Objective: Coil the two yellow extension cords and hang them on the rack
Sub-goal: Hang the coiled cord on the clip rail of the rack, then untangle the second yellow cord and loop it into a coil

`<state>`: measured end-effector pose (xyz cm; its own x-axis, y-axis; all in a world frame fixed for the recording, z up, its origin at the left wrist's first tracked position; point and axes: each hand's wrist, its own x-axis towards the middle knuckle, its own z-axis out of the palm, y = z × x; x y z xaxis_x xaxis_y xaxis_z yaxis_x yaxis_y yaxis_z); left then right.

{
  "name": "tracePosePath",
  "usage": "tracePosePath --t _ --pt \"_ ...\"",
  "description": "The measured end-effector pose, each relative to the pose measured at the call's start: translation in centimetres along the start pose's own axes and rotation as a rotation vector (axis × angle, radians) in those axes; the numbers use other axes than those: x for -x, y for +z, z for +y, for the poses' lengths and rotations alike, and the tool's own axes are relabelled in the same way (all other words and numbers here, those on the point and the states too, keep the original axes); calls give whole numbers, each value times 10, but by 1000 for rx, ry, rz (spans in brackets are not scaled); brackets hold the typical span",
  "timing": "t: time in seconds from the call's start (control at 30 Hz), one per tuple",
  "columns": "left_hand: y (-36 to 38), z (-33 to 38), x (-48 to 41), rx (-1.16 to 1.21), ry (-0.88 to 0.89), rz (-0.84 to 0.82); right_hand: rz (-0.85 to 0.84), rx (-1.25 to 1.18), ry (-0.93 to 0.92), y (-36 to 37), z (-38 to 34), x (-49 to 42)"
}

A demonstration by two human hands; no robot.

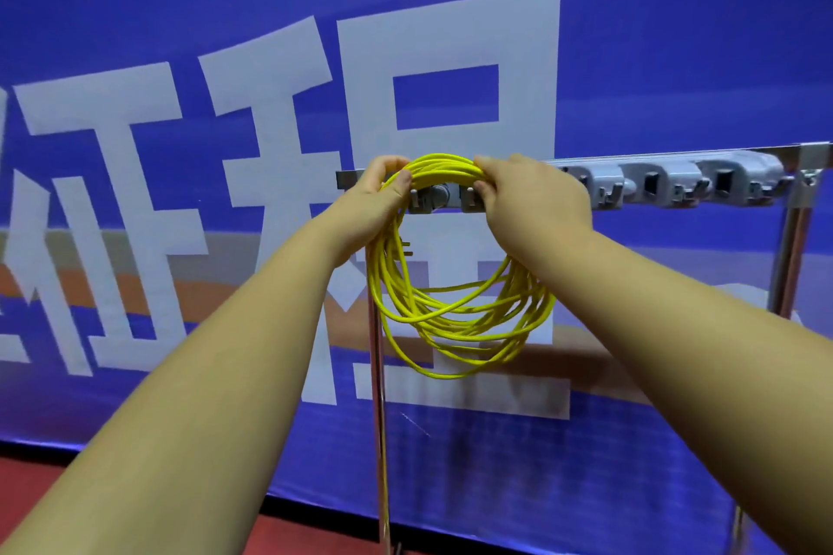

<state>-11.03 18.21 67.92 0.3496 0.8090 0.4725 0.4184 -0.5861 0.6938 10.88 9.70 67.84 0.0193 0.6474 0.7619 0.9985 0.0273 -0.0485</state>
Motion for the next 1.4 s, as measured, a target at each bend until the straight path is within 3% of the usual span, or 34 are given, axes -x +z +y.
tracePosePath --t 0.37,0.6,0.9,1.17,1.4 --pt "5 -11 28 -105 29 79 -32 52 -82 13 9 18" --pt "6 -31 61 -83 -149 148 13 -91 13 -4 11 38" --pt "65 -87 150 34 -408 25 86 -416 192 26 22 143" --pt "190 -179 241 -22 -669 -458 -423 -389 365 131 42 298" --pt "307 -269 334 -122 -856 -716 -918 -343 508 228 65 426"
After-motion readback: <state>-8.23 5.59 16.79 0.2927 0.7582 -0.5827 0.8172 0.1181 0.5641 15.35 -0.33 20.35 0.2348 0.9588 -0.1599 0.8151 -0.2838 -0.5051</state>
